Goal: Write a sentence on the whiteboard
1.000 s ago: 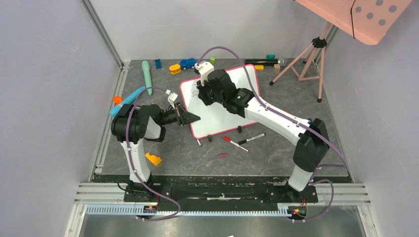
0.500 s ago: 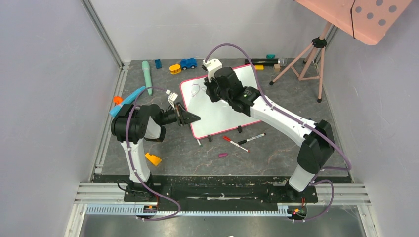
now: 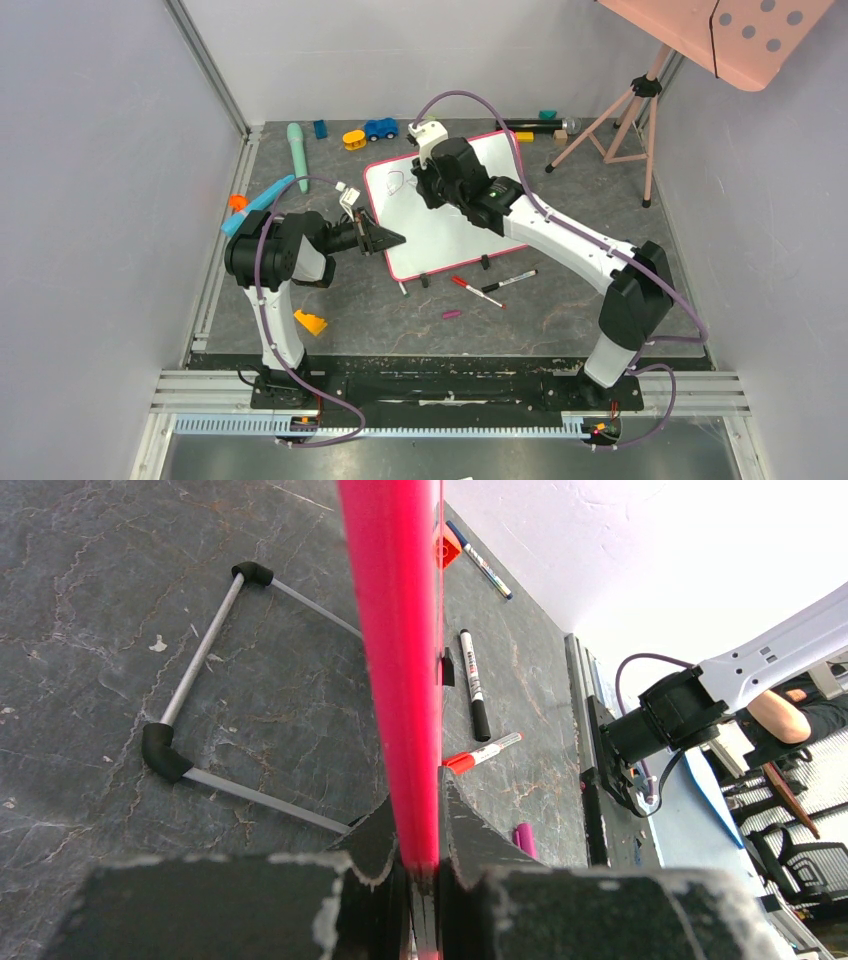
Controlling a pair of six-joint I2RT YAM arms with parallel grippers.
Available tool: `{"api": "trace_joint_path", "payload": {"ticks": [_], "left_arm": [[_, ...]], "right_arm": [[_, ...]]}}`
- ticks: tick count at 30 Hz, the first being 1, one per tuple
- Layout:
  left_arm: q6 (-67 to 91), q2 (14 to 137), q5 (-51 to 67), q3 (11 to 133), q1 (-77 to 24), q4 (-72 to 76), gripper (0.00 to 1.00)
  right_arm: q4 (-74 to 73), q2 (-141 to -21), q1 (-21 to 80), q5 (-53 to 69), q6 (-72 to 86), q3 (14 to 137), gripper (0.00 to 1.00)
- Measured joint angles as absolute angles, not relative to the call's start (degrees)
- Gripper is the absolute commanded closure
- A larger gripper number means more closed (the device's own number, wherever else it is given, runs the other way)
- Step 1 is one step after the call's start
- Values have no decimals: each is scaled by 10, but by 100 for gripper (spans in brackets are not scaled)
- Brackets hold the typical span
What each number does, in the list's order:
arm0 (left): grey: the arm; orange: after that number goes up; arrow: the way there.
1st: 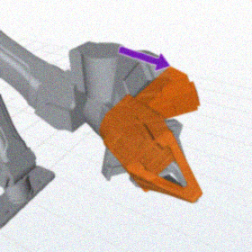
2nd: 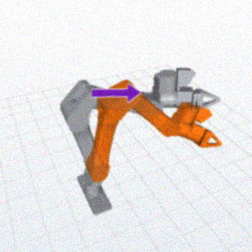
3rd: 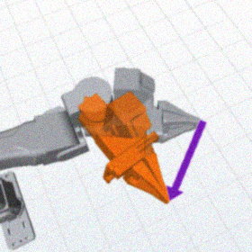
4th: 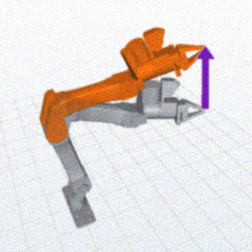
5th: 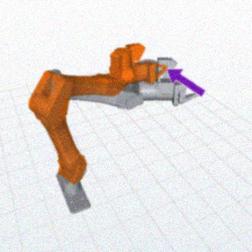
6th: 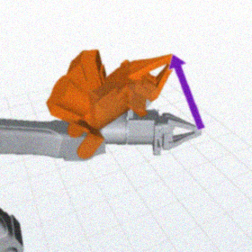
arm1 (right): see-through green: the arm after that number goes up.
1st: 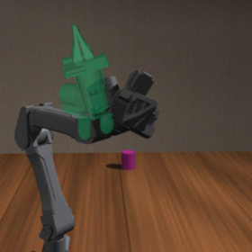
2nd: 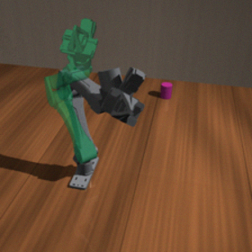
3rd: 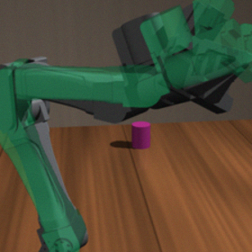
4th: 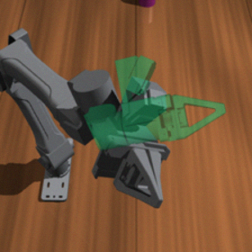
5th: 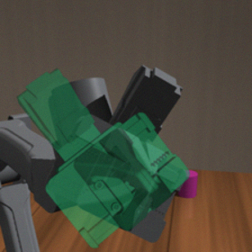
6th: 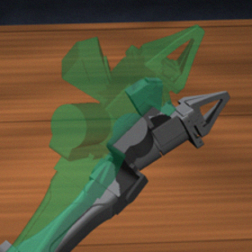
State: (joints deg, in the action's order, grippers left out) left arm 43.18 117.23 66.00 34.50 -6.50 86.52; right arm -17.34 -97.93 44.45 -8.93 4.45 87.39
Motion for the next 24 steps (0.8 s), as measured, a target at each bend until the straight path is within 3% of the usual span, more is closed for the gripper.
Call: {"api": "trace_joint_path", "payload": {"ticks": [24], "left_arm": [[432, 1172, 658, 345, -65, 864, 98]], "right_arm": [[-182, -995, 443, -100, 45, 885, 100]]}}
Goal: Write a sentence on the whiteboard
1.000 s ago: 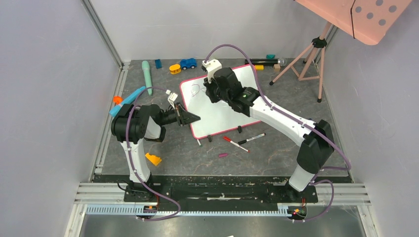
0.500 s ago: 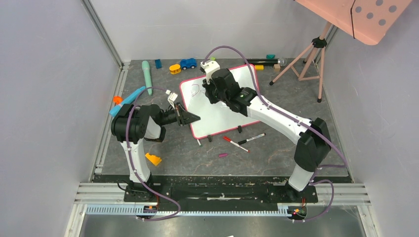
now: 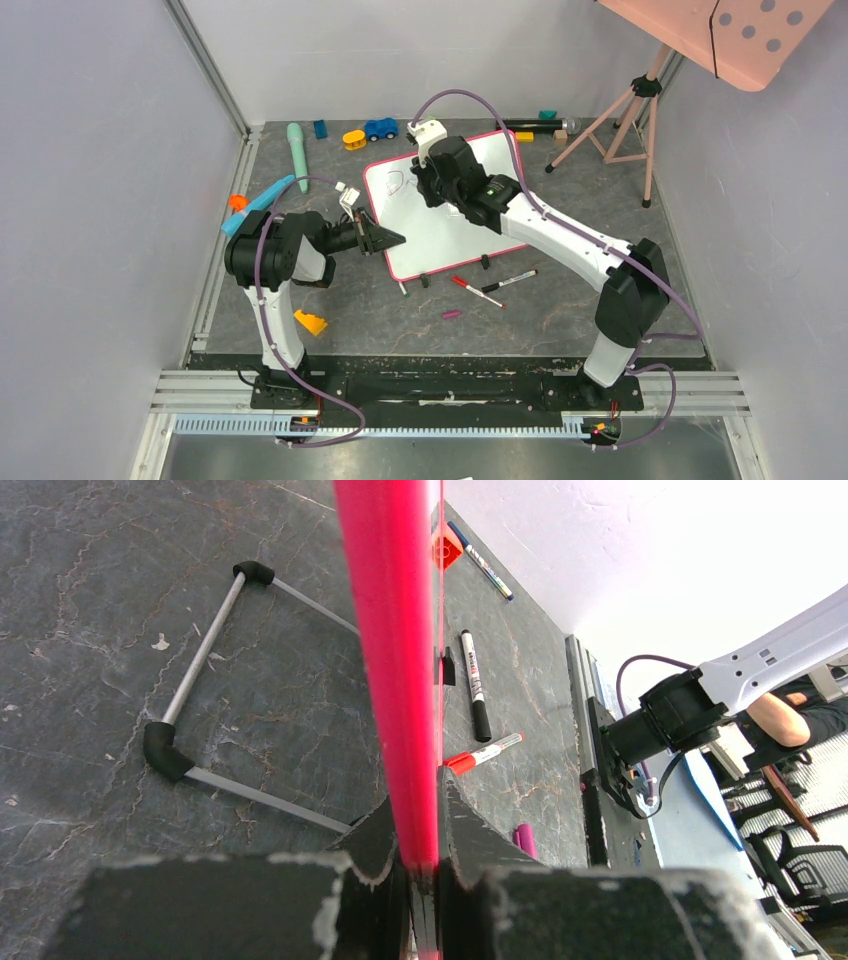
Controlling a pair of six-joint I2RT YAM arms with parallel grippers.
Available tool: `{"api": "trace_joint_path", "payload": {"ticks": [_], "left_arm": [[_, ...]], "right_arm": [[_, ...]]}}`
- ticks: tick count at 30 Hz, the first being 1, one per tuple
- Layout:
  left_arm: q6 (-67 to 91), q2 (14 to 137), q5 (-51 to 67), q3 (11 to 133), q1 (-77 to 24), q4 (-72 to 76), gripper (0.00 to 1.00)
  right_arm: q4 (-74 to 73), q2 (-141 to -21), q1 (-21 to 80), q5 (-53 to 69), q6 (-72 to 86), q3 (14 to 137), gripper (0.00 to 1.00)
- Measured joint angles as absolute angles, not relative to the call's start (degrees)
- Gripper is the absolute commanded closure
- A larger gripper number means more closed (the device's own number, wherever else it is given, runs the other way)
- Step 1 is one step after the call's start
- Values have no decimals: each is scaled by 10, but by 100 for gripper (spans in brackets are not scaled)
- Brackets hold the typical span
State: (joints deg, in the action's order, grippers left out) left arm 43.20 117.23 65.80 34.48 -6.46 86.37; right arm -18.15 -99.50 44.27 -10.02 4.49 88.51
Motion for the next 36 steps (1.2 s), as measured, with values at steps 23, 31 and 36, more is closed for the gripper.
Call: {"api": "trace_joint_path", "payload": {"ticks": [23, 31, 36], "left_arm": [[432, 1172, 657, 345, -65, 863, 98], [432, 1172, 657, 345, -65, 863, 98], [432, 1172, 656, 345, -65, 863, 98]], "right_arm": [[-164, -966, 436, -89, 56, 826, 100], [-165, -966, 436, -90, 56, 828, 100], [-182, -976, 436, -91, 55, 849, 100]]}}
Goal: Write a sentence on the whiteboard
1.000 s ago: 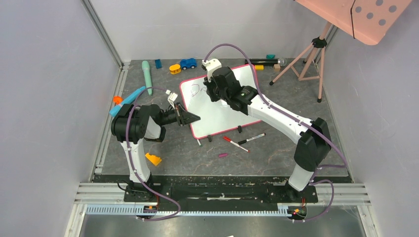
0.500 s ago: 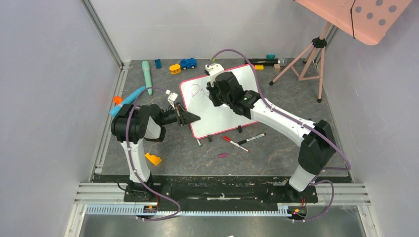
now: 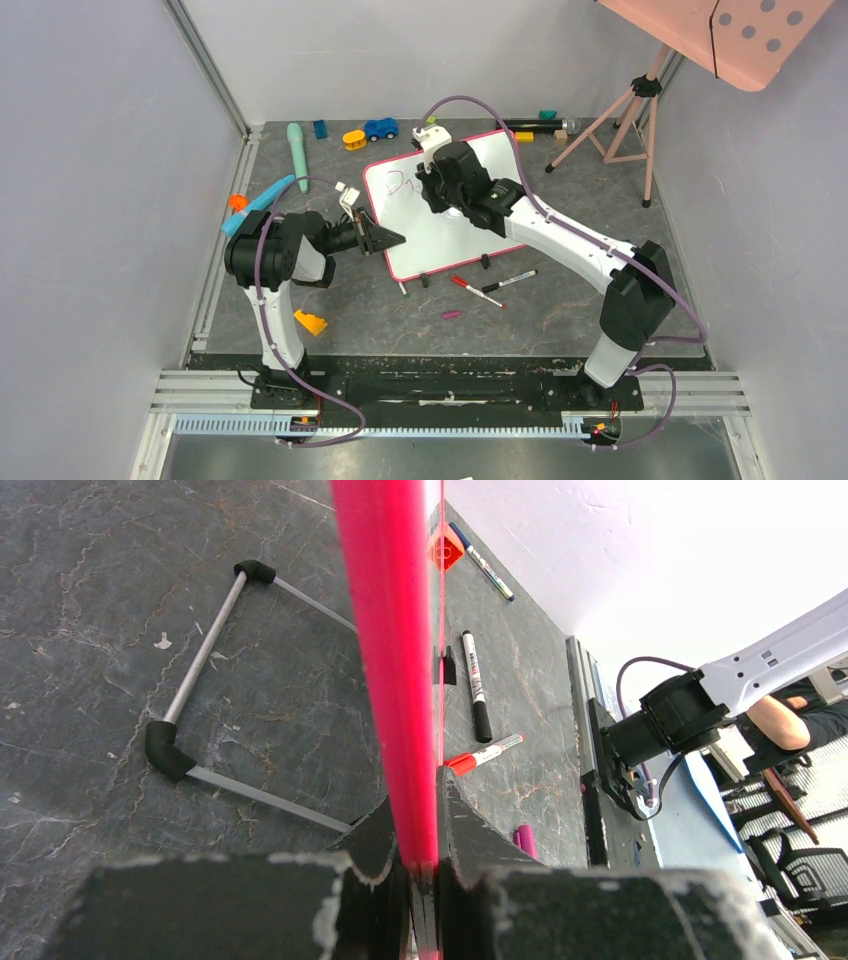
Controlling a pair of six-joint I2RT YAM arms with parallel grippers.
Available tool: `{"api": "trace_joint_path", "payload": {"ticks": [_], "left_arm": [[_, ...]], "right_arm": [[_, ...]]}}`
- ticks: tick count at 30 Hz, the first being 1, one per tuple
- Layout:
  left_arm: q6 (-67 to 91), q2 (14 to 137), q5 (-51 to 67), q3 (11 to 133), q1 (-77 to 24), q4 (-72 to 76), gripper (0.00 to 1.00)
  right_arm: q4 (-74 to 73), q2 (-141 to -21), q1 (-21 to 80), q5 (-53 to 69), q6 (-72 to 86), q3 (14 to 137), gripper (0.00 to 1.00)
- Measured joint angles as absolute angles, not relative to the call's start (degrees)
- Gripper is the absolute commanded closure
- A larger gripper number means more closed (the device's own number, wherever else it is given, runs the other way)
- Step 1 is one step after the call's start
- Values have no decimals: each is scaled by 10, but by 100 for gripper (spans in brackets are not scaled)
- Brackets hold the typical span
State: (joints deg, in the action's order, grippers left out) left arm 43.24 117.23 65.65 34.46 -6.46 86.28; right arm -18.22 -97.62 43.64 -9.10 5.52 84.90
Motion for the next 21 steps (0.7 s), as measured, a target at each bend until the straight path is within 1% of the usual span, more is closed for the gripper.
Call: {"api": "trace_joint_path", "payload": {"ticks": [9, 21], "left_arm": [[432, 1172, 656, 344, -64, 863, 98], [433, 1172, 656, 344, -64, 863, 98]], "right_arm": [[-188, -992, 433, -96, 54, 882, 100], [-191, -994, 429, -103, 55, 889, 100]]}}
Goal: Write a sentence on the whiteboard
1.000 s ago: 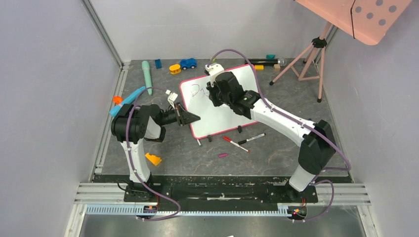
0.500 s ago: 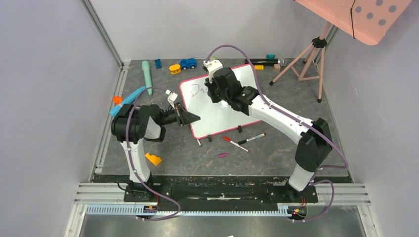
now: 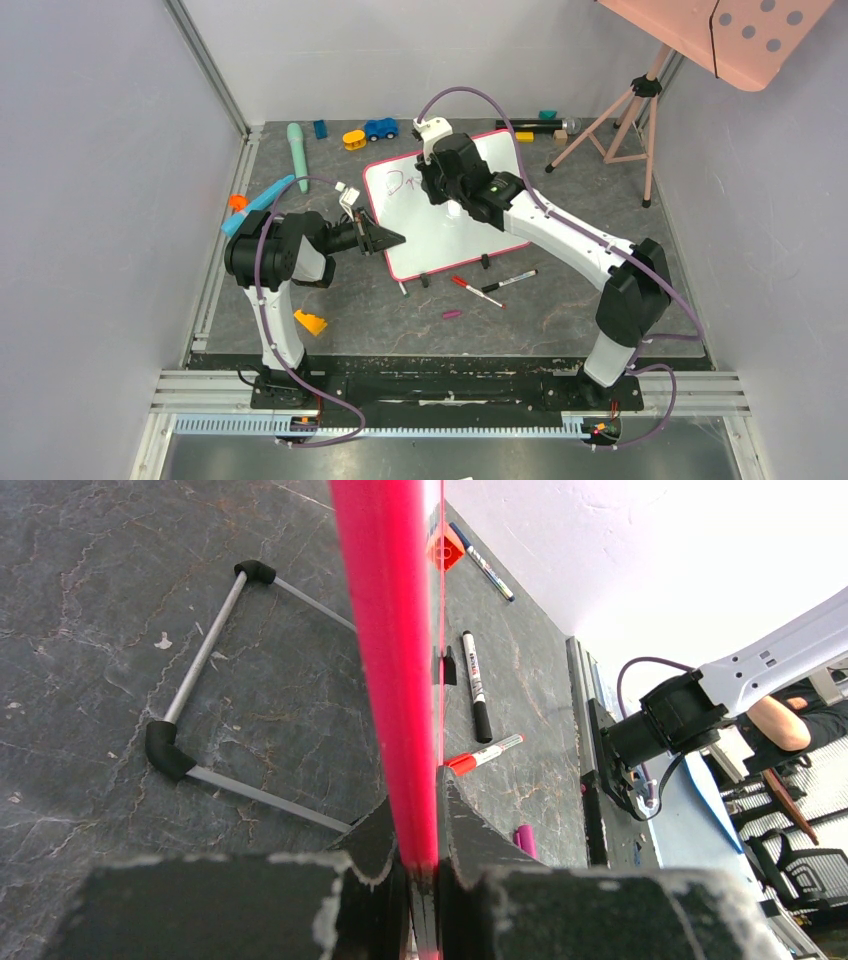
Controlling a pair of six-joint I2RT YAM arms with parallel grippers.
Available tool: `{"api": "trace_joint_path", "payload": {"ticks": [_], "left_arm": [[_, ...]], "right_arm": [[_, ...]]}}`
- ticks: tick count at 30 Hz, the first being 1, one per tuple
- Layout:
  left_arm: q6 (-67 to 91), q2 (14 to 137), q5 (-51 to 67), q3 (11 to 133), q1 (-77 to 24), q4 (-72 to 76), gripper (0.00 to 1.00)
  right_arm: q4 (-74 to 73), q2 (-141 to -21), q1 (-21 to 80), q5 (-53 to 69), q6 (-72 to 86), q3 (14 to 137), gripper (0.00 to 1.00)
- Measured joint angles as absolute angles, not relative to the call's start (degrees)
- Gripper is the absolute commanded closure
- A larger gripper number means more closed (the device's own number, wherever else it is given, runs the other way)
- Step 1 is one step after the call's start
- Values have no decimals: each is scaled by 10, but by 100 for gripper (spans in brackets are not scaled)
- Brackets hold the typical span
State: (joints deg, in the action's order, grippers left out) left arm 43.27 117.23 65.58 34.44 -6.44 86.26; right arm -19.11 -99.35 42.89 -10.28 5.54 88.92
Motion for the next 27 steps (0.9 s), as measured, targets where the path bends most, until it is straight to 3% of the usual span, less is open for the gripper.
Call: {"api": "trace_joint_path", "payload": {"ticks": [27], "left_arm": [[432, 1172, 659, 344, -65, 866, 98]], "right_arm": [[-133, -885, 371, -45, 90, 799, 100]]}}
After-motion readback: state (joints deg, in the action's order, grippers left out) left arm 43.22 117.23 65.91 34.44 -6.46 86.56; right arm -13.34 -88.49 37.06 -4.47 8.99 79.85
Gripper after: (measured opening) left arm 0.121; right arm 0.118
